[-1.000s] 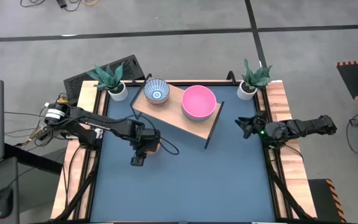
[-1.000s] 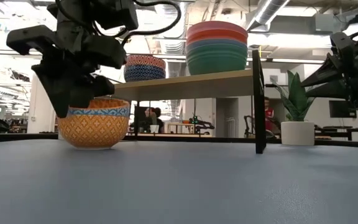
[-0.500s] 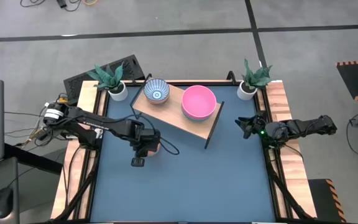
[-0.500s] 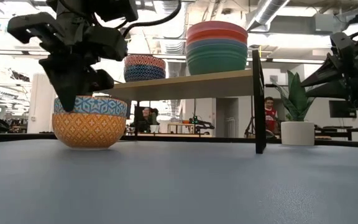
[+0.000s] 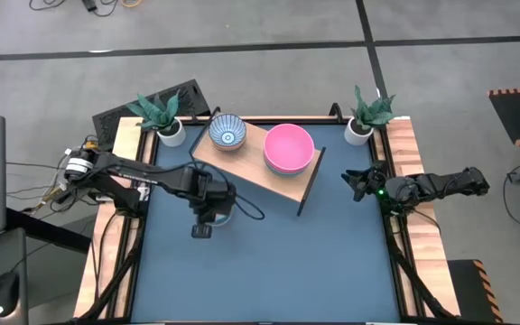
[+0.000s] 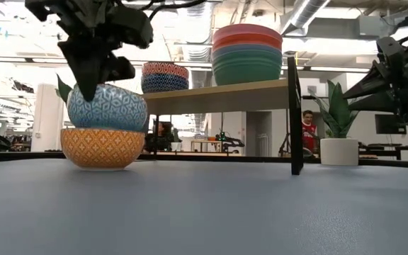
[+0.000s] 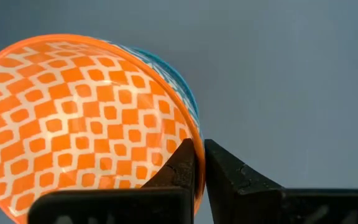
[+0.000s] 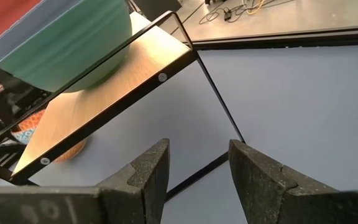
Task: Place and stack bowls onto a shelf
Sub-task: Stack the printed orange bowl onto the printed blue bowl on the shelf
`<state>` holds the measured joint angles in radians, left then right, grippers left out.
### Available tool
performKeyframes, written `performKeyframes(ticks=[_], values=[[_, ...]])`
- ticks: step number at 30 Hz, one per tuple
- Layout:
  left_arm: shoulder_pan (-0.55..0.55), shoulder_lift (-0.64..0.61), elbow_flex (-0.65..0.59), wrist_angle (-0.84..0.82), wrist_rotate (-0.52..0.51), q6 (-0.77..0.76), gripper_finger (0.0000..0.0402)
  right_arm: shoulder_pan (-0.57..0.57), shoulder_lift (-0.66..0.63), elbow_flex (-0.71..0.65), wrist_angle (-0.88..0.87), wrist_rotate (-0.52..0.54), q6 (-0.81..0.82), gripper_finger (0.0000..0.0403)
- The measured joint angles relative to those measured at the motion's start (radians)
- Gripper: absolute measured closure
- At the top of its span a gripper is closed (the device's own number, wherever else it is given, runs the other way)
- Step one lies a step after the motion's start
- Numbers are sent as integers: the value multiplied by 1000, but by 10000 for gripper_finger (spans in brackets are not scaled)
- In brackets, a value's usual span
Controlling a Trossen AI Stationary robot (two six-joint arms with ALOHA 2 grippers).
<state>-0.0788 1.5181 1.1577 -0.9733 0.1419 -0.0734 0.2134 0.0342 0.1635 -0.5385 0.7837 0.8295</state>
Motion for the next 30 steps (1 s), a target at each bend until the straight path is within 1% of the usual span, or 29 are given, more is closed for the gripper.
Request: performKeyframes(ticks=[4, 7, 10, 14, 16, 18, 22, 25, 30], values=[[0, 0, 73, -65, 8, -18, 399, 0, 0, 0, 0, 0, 0, 212], [-1, 0, 154, -119, 63, -38, 400, 0, 0, 0, 0, 0, 0, 212], [-10, 0, 266, -215, 104, -44, 400, 0, 0, 0, 0, 0, -4, 212], [-21, 0, 439, -358, 96, -44, 401, 0, 0, 0, 0, 0, -17, 212], [-22, -2, 525, -406, 51, -44, 401, 0, 0, 0, 0, 0, -18, 212], [-22, -2, 599, -437, -23, -30, 401, 0, 0, 0, 0, 0, -18, 212], [0, -2, 704, -455, -230, 20, 401, 0, 0, 0, 0, 1, -18, 212], [40, -2, 740, -462, -314, 85, 401, 0, 0, 0, 0, 1, -18, 212], [148, 4, 745, -463, -388, 222, 401, 0, 0, 0, 0, 1, -18, 212]])
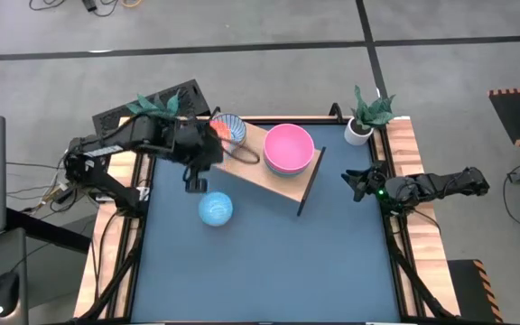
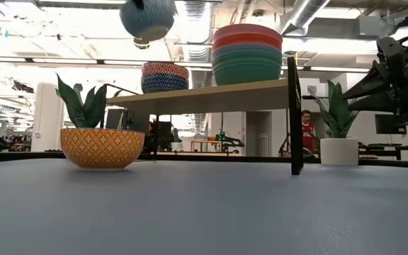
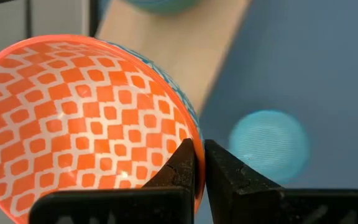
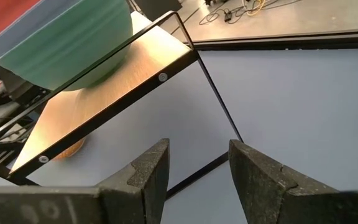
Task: Place and stack bowls onto a shelf
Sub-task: Stack the printed orange bowl onto the printed blue bowl on the shelf
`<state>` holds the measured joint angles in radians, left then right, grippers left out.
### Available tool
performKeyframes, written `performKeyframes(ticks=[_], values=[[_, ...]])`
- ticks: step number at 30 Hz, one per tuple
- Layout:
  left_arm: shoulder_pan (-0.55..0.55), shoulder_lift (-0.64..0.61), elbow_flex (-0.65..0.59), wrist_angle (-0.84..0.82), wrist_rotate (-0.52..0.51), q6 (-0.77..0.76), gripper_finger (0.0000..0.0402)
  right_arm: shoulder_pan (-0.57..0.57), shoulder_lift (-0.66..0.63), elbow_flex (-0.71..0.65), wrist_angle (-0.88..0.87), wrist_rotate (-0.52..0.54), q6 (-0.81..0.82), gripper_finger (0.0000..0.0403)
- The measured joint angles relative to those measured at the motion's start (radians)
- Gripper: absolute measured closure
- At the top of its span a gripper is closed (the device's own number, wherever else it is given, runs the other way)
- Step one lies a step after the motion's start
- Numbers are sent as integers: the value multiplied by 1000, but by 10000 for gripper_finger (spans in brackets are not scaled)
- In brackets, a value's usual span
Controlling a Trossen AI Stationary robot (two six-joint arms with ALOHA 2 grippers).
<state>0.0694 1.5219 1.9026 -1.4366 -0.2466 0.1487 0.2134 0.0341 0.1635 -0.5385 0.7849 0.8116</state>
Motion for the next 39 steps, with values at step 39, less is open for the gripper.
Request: performKeyframes(ticks=[39], values=[[309, 118, -10, 69, 156, 487, 401, 0, 0, 0, 0, 3, 10, 212]])
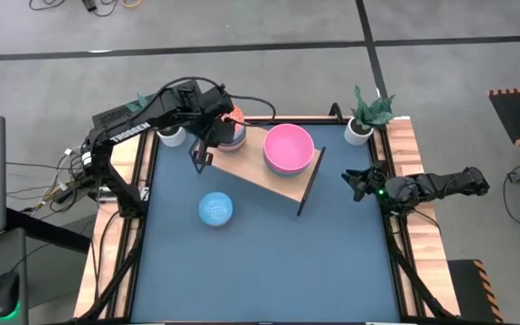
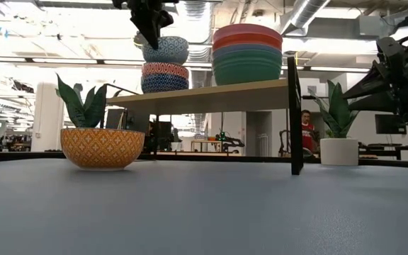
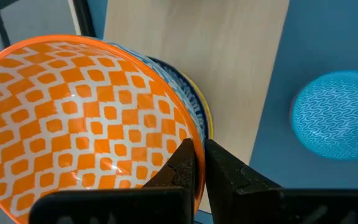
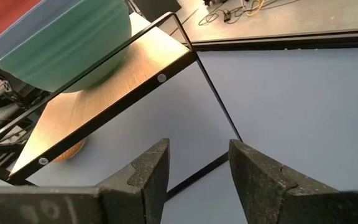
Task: Place and stack bowls onto a shelf
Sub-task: Stack the printed orange bowl onto the printed blue bowl on the shelf
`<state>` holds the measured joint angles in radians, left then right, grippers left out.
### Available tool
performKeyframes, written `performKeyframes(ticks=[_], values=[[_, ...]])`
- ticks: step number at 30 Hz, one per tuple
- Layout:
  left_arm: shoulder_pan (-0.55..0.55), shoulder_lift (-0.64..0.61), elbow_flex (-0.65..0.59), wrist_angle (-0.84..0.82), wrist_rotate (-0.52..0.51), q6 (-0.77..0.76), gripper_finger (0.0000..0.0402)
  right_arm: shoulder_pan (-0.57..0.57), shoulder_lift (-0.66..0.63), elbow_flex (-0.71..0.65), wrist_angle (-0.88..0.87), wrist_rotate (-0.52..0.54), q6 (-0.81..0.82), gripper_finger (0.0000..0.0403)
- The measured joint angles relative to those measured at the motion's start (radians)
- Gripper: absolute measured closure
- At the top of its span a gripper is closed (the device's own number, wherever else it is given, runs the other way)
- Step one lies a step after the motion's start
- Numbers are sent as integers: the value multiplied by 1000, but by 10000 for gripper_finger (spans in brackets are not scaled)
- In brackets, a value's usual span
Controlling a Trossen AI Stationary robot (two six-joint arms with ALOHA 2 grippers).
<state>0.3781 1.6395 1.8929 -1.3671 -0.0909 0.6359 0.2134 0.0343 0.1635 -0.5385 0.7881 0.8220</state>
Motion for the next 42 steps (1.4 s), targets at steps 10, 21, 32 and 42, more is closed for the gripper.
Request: performKeyframes(ticks=[10, 21, 32, 42], values=[[13, 24, 1, 1, 31, 27, 401, 0, 0, 0, 0, 0, 0, 212], [13, 49, 1, -14, 27, 37, 401, 0, 0, 0, 0, 0, 0, 212], [15, 49, 1, -35, 25, 48, 400, 0, 0, 0, 0, 0, -1, 212], [16, 49, 1, -28, 17, 71, 344, 0, 0, 0, 0, 0, -1, 212]])
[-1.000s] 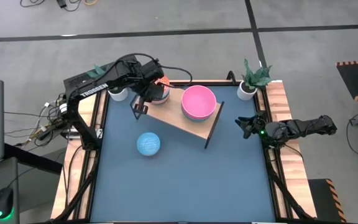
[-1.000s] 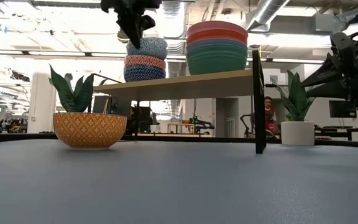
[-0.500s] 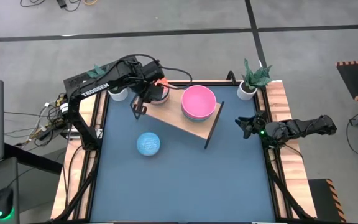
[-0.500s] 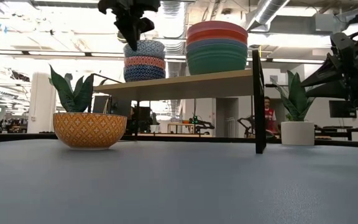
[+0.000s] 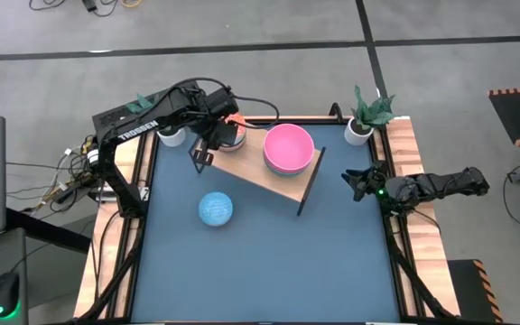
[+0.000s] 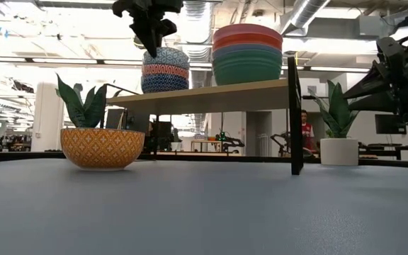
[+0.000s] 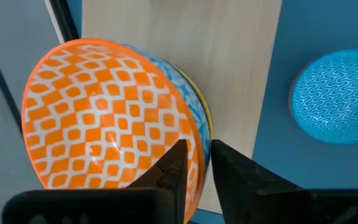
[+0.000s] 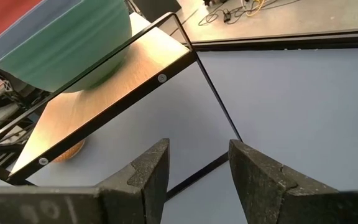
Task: Place and stack bowls onto a shelf
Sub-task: Stack the printed orange bowl onto the printed blue bowl on the shelf
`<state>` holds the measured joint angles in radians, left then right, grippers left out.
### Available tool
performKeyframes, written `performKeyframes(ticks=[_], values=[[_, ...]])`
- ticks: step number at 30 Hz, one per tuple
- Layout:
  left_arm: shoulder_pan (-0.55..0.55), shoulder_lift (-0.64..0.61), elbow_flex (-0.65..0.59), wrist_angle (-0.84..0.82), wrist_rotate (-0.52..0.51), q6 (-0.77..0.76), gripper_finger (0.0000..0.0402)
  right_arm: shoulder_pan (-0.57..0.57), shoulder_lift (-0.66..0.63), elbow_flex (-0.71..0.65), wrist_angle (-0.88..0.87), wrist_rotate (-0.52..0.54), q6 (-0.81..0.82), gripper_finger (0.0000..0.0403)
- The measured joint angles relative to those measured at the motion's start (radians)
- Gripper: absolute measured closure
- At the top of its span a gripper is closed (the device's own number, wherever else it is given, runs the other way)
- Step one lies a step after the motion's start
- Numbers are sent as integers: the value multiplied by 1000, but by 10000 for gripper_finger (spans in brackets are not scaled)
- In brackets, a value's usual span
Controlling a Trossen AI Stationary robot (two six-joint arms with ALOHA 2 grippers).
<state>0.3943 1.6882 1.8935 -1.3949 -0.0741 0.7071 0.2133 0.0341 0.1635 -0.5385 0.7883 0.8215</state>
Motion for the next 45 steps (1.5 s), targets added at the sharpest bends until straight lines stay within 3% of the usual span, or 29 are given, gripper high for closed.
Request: performKeyframes(ticks=[8, 25, 35, 40, 45], values=[[0, 0, 1, -2, -74, -7, 322, 0, 0, 0, 0, 0, 0, 212], [-2, -1, 68, -20, -40, -73, 319, 0, 0, 0, 0, -1, -3, 212], [0, -9, 120, -29, -84, -155, 319, 0, 0, 0, 0, -1, -7, 212], [43, -9, 136, 14, -65, -190, 321, 0, 0, 0, 0, -1, -7, 212], [139, -8, 132, 88, -35, -243, 347, 0, 0, 0, 0, -2, -7, 212]])
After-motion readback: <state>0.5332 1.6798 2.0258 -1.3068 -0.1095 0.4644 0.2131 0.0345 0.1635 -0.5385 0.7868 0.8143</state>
